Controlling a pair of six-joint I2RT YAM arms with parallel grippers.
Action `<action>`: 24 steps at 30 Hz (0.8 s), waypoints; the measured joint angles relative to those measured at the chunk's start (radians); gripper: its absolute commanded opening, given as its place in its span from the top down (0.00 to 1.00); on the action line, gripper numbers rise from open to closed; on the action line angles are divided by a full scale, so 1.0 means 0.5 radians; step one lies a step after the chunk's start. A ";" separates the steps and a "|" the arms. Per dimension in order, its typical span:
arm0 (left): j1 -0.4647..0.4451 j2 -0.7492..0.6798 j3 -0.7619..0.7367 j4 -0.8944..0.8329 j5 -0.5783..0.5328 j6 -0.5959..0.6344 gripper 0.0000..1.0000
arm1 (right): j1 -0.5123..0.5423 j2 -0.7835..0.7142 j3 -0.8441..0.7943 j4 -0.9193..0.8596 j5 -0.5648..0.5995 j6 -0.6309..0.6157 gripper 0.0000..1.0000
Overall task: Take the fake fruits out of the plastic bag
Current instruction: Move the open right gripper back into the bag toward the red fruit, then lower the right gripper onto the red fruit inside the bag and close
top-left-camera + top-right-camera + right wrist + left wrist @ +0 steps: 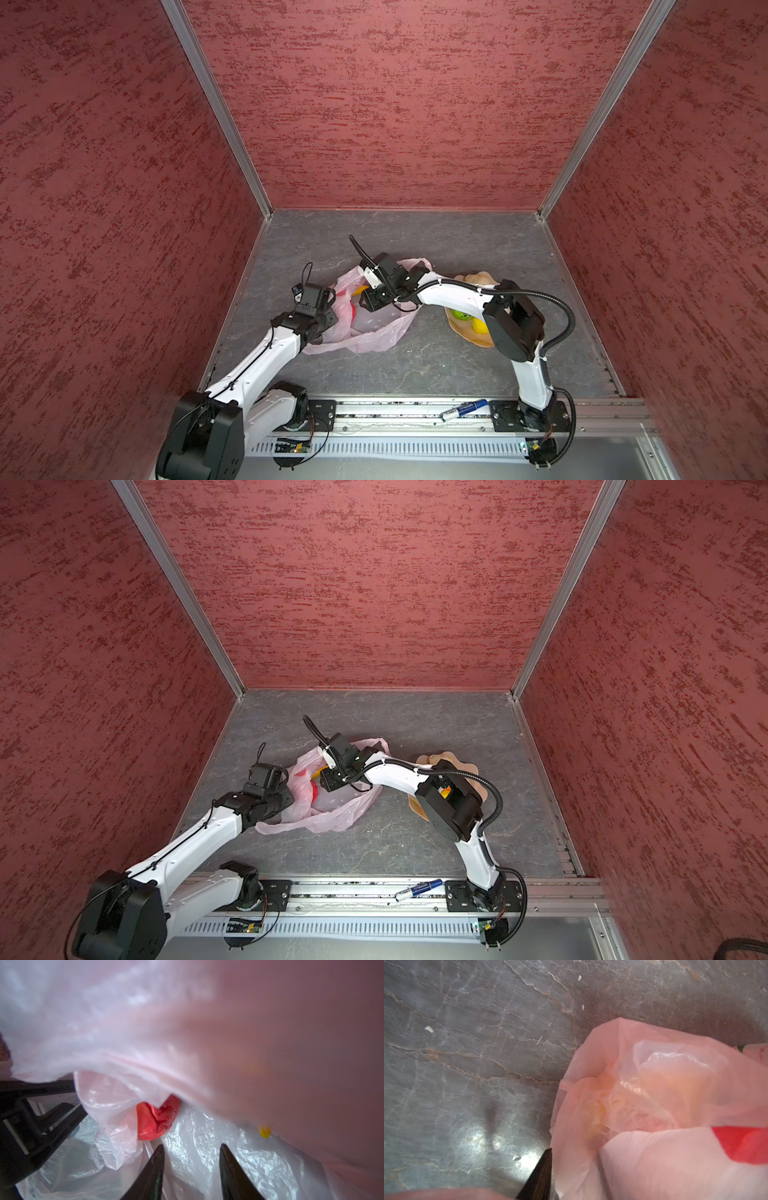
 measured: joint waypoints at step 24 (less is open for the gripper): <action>-0.012 0.199 -0.002 0.098 0.049 -0.056 0.71 | 0.023 0.127 0.081 0.157 -0.125 0.140 0.39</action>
